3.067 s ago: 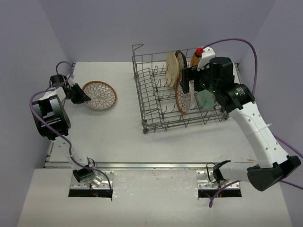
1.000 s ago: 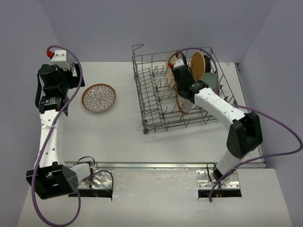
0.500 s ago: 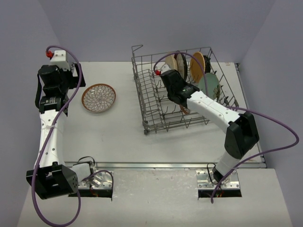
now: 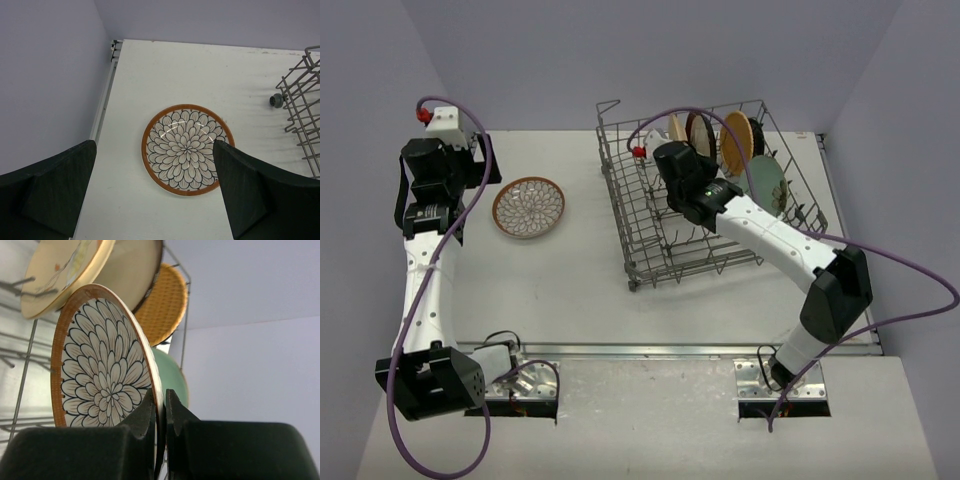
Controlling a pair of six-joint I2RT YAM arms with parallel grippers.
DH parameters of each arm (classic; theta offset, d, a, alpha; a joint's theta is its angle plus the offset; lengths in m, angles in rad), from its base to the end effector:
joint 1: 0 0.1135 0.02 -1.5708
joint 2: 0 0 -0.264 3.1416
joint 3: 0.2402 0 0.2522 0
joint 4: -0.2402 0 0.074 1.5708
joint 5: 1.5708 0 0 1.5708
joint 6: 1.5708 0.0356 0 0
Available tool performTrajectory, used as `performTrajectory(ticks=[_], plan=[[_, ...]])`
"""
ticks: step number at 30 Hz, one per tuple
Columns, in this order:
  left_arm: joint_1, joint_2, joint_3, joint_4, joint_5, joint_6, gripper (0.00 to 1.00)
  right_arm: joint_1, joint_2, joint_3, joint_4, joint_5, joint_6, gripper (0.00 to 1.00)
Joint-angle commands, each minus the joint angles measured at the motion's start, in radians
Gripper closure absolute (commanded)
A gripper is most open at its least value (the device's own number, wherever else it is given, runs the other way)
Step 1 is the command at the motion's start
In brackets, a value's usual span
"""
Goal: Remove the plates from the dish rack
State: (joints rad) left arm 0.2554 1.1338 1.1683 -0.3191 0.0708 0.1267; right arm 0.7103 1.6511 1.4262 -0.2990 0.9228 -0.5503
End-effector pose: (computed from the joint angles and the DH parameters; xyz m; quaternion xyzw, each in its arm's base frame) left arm 0.2484 0.0623 0.3904 -0.0302 0.7994 0.0860 0.5938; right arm 0.3036 0.2237 0.3327 -0.2773 0.7577 -0.3486 0.4770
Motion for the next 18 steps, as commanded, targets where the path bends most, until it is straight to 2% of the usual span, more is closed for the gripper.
performTrajectory(ticks=[1,6,10,18], plan=[[0.001,0.007,0.030,0.026,-0.005,-0.025,0.00,0.014,-0.080,0.098,0.243,0.088,-0.109,1.00],[0.001,-0.016,0.026,0.031,0.025,-0.023,0.00,0.014,-0.111,0.088,0.435,0.094,-0.243,1.00],[0.001,-0.049,0.030,0.033,0.204,-0.021,0.00,0.014,-0.159,0.061,0.557,0.084,-0.326,1.00],[0.001,-0.061,0.063,0.050,0.672,-0.096,0.00,0.011,-0.270,0.142,0.389,-0.081,-0.130,1.00]])
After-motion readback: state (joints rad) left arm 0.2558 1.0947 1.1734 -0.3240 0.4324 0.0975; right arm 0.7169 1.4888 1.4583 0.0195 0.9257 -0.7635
